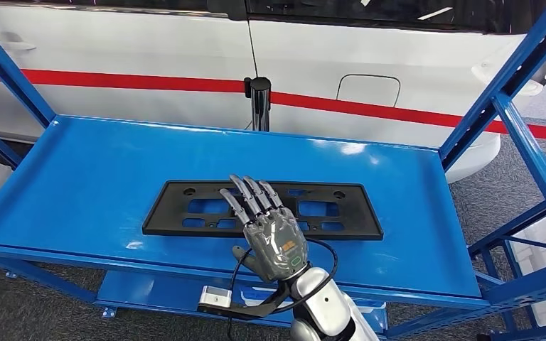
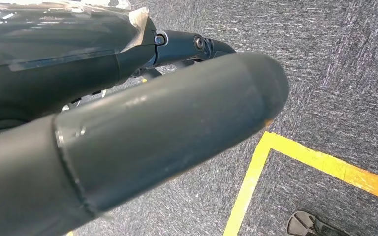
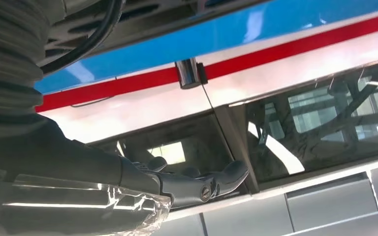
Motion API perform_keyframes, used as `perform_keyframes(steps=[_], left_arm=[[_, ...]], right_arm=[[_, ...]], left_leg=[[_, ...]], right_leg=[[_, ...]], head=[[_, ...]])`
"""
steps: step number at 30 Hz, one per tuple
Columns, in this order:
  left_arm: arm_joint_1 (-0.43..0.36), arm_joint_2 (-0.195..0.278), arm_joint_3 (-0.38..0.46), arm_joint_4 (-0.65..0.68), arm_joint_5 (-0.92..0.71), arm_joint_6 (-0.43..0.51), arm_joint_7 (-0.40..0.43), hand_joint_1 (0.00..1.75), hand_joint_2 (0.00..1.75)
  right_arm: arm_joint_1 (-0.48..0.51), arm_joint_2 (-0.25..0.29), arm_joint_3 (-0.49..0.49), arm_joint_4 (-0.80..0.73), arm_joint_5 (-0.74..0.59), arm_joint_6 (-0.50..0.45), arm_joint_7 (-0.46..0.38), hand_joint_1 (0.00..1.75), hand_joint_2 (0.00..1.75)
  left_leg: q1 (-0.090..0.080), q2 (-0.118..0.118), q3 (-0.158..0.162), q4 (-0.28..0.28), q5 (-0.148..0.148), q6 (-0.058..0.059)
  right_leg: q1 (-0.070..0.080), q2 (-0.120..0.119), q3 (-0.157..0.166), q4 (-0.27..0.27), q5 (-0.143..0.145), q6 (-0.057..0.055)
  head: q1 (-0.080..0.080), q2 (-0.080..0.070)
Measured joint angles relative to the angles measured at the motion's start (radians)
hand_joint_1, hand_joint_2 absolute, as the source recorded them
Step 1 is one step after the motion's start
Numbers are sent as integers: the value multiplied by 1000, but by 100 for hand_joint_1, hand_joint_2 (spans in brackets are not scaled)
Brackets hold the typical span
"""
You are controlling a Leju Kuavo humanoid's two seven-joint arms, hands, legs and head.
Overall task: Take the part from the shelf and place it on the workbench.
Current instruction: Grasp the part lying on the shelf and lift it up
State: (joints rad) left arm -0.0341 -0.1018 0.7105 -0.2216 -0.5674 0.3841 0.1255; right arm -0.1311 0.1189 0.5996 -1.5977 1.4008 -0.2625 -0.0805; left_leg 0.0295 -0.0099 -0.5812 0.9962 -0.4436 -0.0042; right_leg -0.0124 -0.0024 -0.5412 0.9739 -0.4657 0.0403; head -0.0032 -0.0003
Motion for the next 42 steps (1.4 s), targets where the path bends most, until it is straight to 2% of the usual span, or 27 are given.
perform_keyframes(steps=[11, 22, 23, 24, 27, 28, 32, 42], left_arm=[[-1, -2, 21, 0, -22, -3, 5, 0, 0], [-1, -1, 21, 0, -50, -17, 2, 0, 0], [-1, -1, 21, 0, -52, -18, 1, 0, 0], [-1, -1, 21, 0, -53, -18, 1, 0, 0], [-1, -1, 22, 0, -55, -18, 1, 0, 0], [-1, -1, 22, 0, -57, -18, 1, 0, 0], [-1, -1, 29, 0, -62, -18, 1, 0, 0], [-1, -2, 47, 0, -62, -14, -7, 0, 0]], right_arm=[[-88, 30, -2, 190, -2, 11, 57, 0, 175], [-130, 32, -33, 268, 13, 11, 101, 0, 175], [-134, 34, -38, 274, 17, 10, 105, 5, 175], [-137, 35, -42, 280, 21, 9, 109, 37, 175], [-142, 39, -51, 296, 30, 4, 116, 154, 175], [-143, 39, -52, 301, 33, 1, 117, 164, 175], [-146, 39, -54, 318, 47, -8, 123, 174, 175], [-147, 47, -54, 340, 66, -18, 130, 175, 175]], left_leg=[[0, 0, 0, 0, 0, 0], [0, 0, 0, 0, 0, 0], [0, 0, 0, 0, 0, 0], [0, 0, 0, 0, 0, 0], [0, 0, 0, 0, 0, 0], [0, 0, 0, 0, 0, 0], [0, 0, 0, 0, 0, 0], [0, 0, 0, 0, 0, 0]], right_leg=[[0, 0, 0, 0, 0, 0], [0, 0, 0, 0, 0, 0], [0, 0, 0, 0, 0, 0], [0, 0, 0, 0, 0, 0], [0, 0, 0, 0, 0, 0], [0, 0, 0, 0, 0, 0], [0, 0, 0, 0, 0, 0], [0, 0, 0, 0, 0, 0]], head=[[0, 0], [0, 0], [0, 0], [0, 0], [0, 0], [0, 0], [0, 0], [0, 0]])
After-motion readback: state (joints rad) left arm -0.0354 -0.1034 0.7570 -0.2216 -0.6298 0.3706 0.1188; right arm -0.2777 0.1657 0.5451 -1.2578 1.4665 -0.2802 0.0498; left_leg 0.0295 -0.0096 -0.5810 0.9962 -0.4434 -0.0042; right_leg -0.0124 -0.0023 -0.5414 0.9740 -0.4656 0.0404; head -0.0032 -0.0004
